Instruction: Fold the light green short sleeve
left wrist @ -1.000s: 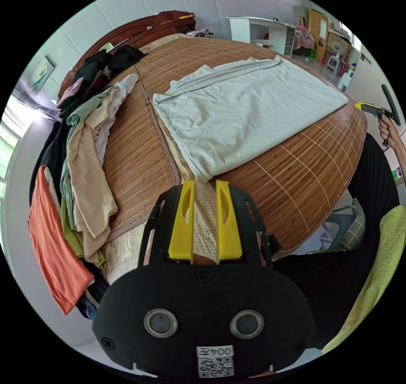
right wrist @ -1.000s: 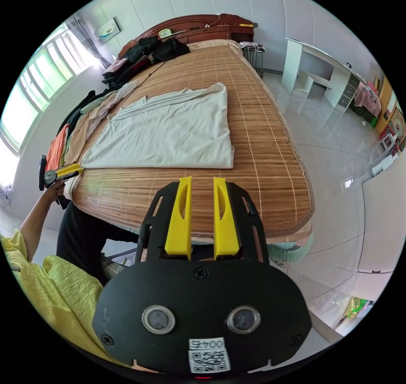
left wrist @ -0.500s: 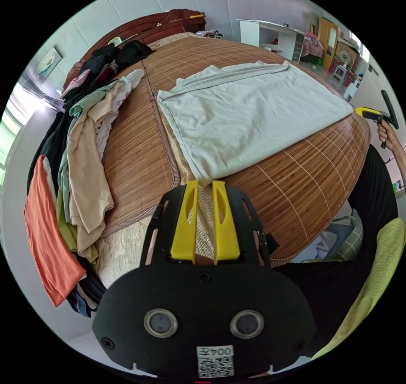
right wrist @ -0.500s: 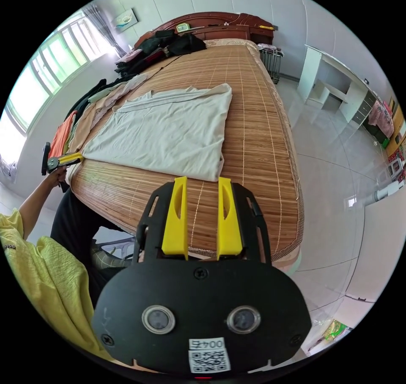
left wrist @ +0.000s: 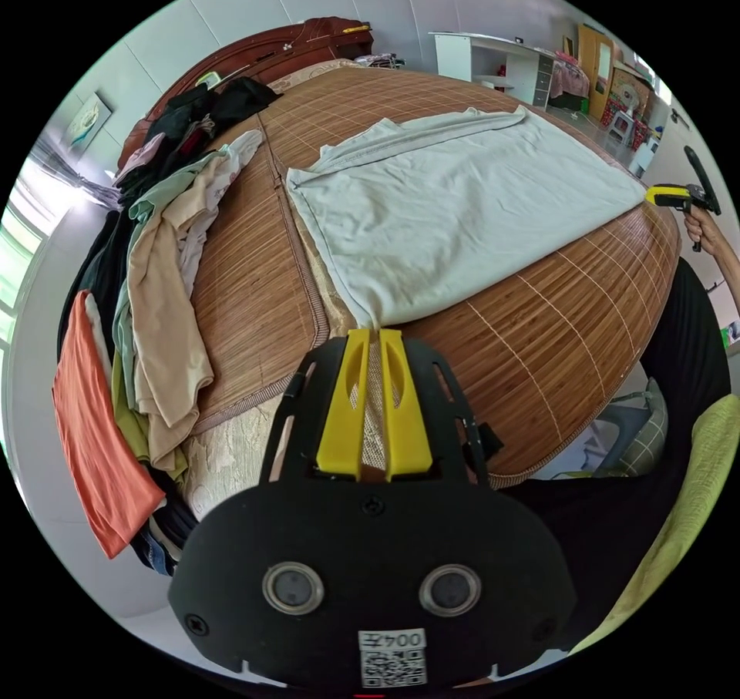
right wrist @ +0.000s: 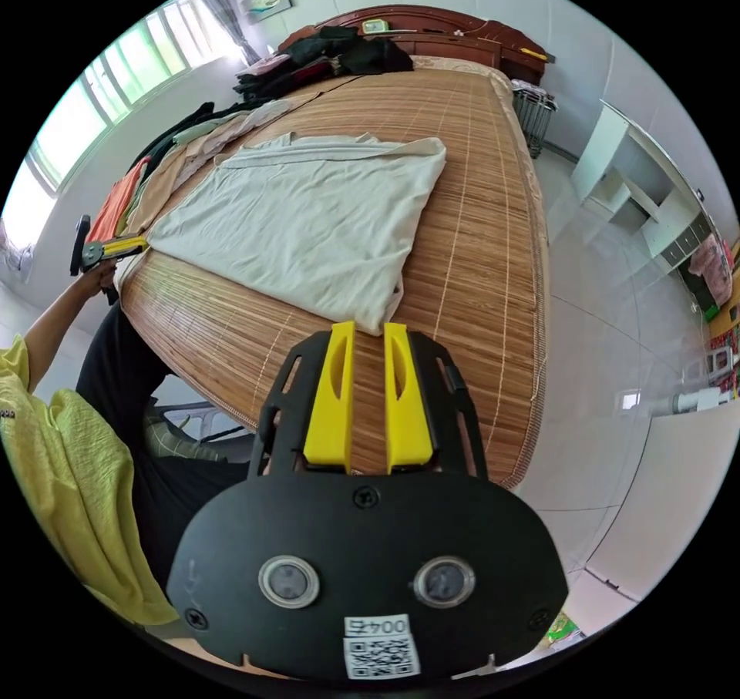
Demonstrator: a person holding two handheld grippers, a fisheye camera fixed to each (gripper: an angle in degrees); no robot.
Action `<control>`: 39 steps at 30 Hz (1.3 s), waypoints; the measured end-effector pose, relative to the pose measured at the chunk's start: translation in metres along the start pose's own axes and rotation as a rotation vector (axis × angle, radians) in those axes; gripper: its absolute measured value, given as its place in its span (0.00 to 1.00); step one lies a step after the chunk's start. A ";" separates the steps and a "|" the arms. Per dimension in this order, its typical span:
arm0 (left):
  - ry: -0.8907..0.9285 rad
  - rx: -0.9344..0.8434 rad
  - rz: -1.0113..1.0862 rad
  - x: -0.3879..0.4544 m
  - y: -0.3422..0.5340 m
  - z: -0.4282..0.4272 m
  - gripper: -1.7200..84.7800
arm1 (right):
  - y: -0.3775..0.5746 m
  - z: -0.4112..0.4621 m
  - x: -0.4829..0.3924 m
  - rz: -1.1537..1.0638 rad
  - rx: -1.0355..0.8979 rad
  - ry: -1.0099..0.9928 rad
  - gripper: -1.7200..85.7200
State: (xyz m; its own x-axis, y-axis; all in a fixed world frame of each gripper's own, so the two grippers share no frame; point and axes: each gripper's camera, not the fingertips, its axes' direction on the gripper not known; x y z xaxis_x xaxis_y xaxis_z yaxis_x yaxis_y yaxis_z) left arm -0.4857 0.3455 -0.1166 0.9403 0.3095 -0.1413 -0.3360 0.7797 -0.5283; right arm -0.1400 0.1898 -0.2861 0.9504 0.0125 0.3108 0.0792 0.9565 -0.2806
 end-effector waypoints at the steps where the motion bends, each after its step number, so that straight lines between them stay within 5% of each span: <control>1: -0.003 -0.001 0.005 0.000 0.000 0.000 0.05 | -0.003 -0.005 -0.006 -0.033 0.021 0.023 0.05; 5: -0.001 -0.010 0.024 -0.009 0.001 -0.002 0.04 | -0.003 -0.032 0.000 0.003 0.118 0.129 0.02; 13: 0.097 0.001 0.167 -0.010 0.007 -0.012 0.04 | 0.021 0.009 0.059 0.205 0.014 -0.026 0.02; 39: 0.197 -0.059 0.327 -0.037 -0.016 -0.024 0.10 | 0.028 0.034 0.096 0.214 0.002 -0.111 0.09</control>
State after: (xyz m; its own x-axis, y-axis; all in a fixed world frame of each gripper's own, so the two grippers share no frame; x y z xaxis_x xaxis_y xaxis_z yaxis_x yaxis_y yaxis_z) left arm -0.5135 0.3086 -0.1226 0.7779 0.4217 -0.4659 -0.6220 0.6226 -0.4749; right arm -0.0567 0.2282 -0.2329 0.9065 0.2472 0.3423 -0.1214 0.9291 -0.3493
